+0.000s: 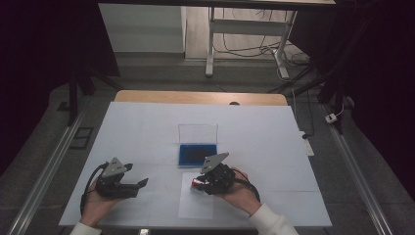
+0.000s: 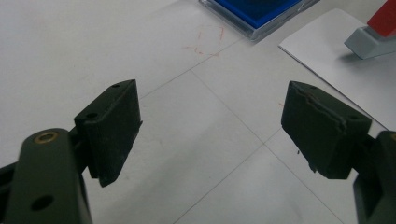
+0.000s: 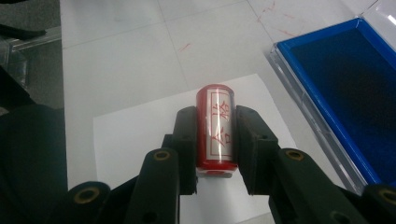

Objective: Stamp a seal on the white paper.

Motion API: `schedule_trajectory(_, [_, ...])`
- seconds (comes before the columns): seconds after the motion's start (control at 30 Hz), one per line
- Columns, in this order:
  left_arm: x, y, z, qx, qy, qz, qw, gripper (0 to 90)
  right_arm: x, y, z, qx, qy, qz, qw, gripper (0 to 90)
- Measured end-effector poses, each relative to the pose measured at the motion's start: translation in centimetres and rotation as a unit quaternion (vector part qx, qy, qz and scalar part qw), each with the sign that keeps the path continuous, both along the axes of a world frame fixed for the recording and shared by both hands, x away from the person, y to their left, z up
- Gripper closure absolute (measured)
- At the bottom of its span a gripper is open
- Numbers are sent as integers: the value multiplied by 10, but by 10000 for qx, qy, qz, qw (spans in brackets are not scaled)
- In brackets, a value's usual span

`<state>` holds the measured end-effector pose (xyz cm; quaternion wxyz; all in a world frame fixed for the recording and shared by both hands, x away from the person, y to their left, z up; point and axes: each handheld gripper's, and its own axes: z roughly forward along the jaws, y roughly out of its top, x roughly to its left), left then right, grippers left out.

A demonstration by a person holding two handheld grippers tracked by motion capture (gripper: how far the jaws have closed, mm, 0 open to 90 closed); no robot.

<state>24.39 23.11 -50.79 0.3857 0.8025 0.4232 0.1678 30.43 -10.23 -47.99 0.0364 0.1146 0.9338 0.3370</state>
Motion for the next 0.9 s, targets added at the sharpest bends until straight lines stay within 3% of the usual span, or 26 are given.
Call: schedule_trajectory(0.9, [0, 1, 0, -4, -2, -9, 10000, 203, 0, 4, -10, -176, -55, -13, 9998, 704])
